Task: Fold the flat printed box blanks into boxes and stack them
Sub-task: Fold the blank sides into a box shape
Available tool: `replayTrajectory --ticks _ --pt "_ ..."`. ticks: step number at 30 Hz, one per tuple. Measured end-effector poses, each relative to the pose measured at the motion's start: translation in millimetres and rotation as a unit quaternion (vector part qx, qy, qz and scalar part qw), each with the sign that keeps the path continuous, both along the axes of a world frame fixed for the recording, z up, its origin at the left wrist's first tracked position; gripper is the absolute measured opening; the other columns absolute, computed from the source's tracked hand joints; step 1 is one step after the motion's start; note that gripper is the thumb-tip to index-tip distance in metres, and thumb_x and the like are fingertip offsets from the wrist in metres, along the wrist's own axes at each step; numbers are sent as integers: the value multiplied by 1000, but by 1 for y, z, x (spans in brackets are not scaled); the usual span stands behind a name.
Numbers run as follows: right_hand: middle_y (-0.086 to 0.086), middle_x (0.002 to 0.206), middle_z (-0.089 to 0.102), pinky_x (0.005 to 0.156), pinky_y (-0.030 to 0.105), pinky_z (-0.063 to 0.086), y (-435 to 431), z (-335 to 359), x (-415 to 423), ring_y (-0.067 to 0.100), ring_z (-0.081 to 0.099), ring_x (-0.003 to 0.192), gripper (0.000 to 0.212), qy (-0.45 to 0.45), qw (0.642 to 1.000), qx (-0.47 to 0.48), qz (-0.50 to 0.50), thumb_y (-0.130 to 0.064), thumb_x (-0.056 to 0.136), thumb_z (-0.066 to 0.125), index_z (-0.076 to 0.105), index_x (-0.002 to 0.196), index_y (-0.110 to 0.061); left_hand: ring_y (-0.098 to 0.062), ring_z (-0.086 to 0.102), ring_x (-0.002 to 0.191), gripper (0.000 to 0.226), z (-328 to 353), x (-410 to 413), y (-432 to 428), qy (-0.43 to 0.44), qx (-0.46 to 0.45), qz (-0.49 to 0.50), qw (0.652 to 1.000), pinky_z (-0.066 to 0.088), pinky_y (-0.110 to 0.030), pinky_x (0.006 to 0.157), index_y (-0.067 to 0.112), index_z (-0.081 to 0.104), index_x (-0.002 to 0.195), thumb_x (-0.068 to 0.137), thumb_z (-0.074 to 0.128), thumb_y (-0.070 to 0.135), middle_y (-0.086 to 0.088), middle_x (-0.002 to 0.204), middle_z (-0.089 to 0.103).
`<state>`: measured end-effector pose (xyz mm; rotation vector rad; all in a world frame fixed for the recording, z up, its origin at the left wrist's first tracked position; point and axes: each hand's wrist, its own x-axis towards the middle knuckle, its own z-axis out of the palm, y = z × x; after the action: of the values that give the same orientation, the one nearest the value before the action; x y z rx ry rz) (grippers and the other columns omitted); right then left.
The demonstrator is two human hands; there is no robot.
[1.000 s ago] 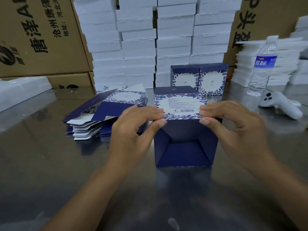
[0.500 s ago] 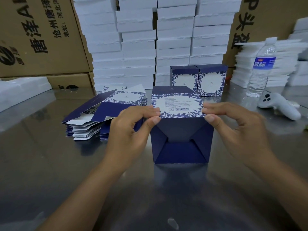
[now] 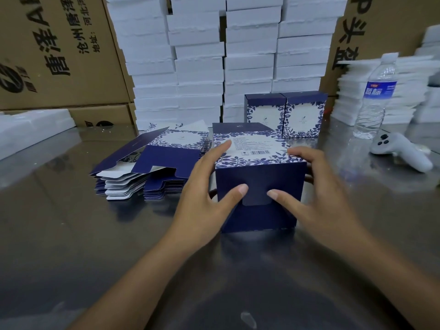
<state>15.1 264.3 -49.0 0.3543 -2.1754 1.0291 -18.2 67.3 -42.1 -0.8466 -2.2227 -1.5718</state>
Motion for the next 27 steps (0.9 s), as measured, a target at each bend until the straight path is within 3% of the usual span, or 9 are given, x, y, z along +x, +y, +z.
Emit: replayTrajectory --ticks 3,9,15,19,21,23,25,27 --pt "-16 126 45 91 13 41 -2 -2 0 -5 46 113 61 38 999 9 -29 -36 77 71 34 123 -49 12 39 125 54 -1 3 4 40 10 47 998 34 -6 97 43 45 131 86 67 23 36 132 44" --pt "-23 111 45 87 21 44 -8 0 4 -6 46 108 59 76 995 -4 -68 -28 75 73 37 116 -49 -2 56 111 45 -2 10 11 84 32 110 990 46 -28 92 41 51 121 84 69 22 22 122 57" --pt "-17 110 46 82 15 42 -11 3 4 -4 46 100 60 85 992 6 -88 -22 75 76 38 113 -47 2 53 107 44 0 14 11 90 16 122 988 36 -4 85 39 51 121 85 68 21 20 120 58" --pt "-17 115 49 87 23 45 -11 6 8 1 50 107 54 69 996 -4 -64 -34 76 72 39 116 -45 13 41 121 61 3 13 7 75 14 85 993 37 -9 96 43 39 136 86 67 21 32 133 44" --pt "-23 120 49 89 21 43 -13 9 10 1 50 113 50 42 997 -41 -46 -47 75 64 38 118 -46 19 29 128 76 5 13 7 30 20 31 999 38 -14 102 47 23 143 88 65 17 46 135 30" --pt "-26 124 50 89 17 42 -14 12 10 -4 49 116 46 22 993 -120 -10 -51 78 62 39 117 -45 32 24 119 81 3 10 7 -22 65 2 998 35 -1 93 42 14 146 90 60 8 57 123 28" --pt "-26 114 59 82 11 45 -14 16 9 -9 53 109 30 25 978 -206 30 -44 88 54 44 115 -38 32 28 116 71 3 5 6 -56 111 -4 992 32 2 92 30 19 148 93 54 4 48 125 33" --pt "-24 102 67 75 13 50 -12 18 7 -6 61 99 14 23 959 -278 59 -31 96 48 48 110 -32 11 45 123 52 6 2 5 -67 134 -6 989 40 -14 102 19 35 144 96 49 6 22 133 50"
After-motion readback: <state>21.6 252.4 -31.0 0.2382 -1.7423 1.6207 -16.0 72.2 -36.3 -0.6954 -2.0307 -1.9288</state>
